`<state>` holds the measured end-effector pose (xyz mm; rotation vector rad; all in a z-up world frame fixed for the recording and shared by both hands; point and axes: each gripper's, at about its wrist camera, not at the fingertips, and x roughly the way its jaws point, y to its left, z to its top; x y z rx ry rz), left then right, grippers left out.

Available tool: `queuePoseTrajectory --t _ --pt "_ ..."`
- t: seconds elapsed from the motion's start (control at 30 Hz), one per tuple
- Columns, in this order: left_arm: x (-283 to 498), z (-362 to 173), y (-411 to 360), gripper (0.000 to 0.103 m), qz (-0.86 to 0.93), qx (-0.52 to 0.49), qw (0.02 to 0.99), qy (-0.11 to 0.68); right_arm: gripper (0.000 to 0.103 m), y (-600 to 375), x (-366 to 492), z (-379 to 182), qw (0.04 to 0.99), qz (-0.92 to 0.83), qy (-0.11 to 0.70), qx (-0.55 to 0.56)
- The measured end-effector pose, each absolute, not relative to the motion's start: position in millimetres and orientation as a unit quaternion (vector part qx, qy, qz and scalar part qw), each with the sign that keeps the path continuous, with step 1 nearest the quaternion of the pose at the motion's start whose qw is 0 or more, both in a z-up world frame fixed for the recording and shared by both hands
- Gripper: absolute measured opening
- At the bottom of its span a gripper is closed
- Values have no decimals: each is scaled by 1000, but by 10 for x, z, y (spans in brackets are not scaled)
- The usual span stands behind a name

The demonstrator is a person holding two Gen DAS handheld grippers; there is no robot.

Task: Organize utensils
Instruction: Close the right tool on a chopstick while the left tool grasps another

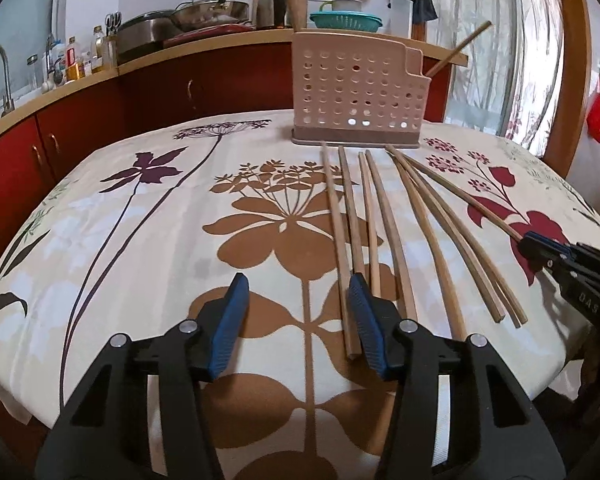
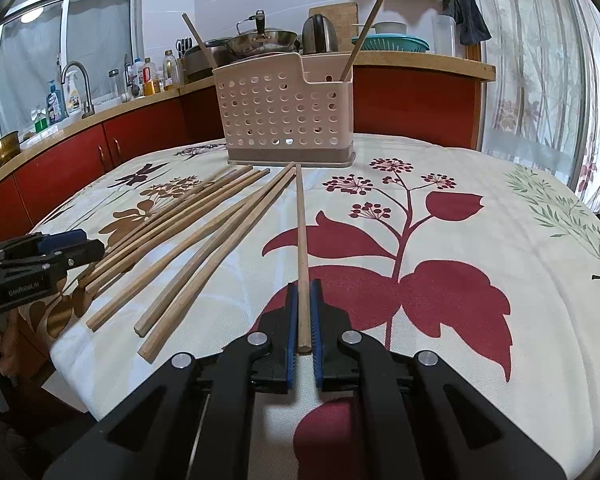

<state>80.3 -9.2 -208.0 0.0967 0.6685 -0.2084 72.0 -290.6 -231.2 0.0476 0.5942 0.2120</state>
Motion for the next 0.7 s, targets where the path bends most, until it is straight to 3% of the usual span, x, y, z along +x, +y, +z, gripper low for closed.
queuePoseTrajectory --t 0.4,0.7 --pt "791 -2107 -39 49 -92 39 936 336 7 -2908 721 -2315 950 105 292 24" --pt "733 -2154 -170 25 -129 48 937 322 7 -2893 683 -2316 952 107 285 30"
